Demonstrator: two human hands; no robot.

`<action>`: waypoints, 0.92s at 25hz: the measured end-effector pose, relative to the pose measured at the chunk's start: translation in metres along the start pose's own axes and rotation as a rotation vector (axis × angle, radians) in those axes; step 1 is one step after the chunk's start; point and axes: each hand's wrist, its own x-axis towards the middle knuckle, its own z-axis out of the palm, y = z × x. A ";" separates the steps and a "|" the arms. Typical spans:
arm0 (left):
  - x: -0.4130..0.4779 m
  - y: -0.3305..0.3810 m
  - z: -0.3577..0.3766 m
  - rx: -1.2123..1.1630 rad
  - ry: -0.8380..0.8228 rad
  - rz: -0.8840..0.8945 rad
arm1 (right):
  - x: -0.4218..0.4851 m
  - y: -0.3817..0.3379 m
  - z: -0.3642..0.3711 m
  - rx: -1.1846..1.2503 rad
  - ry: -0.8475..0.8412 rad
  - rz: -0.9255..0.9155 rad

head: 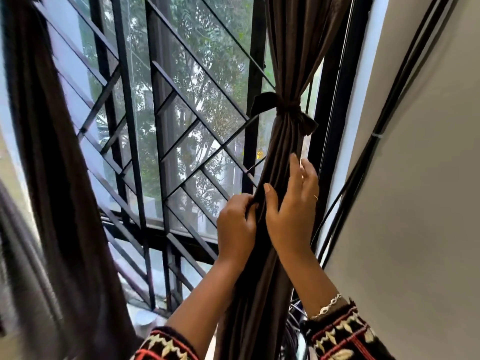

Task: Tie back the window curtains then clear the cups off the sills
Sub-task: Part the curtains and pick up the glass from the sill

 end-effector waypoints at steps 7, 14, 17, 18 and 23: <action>-0.042 -0.056 -0.048 0.243 -0.104 0.051 | -0.079 -0.007 0.025 -0.223 -0.111 -0.092; -0.105 -0.142 -0.114 0.653 -0.288 0.080 | -0.189 -0.033 0.068 -0.177 -0.296 -0.016; -0.141 -0.176 -0.153 0.760 -0.473 -0.044 | -0.246 -0.041 0.083 -0.214 -0.438 -0.008; -0.155 -0.189 -0.166 0.805 -0.529 -0.078 | -0.263 -0.044 0.086 -0.240 -0.481 -0.008; -0.203 -0.233 -0.227 0.910 -0.752 -0.191 | -0.316 -0.058 0.093 -0.392 -0.671 0.003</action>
